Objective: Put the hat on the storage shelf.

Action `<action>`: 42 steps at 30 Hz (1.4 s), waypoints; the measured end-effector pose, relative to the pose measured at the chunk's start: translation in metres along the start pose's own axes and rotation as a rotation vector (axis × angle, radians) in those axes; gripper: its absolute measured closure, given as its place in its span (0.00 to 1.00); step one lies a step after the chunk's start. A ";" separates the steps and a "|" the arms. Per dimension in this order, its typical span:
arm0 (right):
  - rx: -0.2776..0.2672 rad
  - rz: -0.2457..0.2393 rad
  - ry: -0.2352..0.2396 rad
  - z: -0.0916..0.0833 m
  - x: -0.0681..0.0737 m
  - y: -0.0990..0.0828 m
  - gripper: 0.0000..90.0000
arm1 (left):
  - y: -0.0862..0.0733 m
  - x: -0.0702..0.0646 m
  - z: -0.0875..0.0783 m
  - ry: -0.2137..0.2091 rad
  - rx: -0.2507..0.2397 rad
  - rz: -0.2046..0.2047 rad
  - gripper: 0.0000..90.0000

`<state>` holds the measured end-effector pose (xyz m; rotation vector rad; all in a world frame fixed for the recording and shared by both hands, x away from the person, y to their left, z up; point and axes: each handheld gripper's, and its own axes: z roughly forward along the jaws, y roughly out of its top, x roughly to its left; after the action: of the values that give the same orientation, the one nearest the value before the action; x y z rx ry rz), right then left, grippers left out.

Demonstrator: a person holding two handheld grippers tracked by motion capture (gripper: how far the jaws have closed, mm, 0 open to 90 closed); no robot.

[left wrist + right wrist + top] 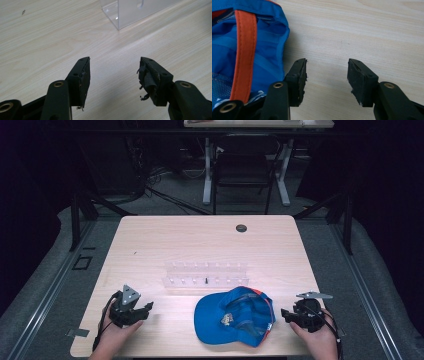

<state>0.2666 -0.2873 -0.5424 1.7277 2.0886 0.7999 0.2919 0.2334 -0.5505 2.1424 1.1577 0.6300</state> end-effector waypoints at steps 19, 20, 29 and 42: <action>-0.011 0.000 0.143 -0.038 0.005 0.007 0.59 | 0.005 -0.005 0.005 -0.032 -0.001 0.016 0.48; -0.008 0.005 0.171 -0.039 0.007 0.008 0.59 | 0.005 -0.005 0.005 -0.032 0.000 0.019 0.48; 0.023 0.004 0.256 -0.028 0.023 0.014 0.59 | 0.005 -0.007 0.005 -0.020 0.004 0.033 0.48; 0.102 -0.019 0.280 -0.001 0.037 0.023 0.67 | 0.000 -0.005 0.002 -0.009 0.012 0.032 0.49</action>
<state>0.2760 -0.2496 -0.5235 1.7280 2.3607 0.9956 0.2906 0.2281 -0.5523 2.1754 1.1274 0.6282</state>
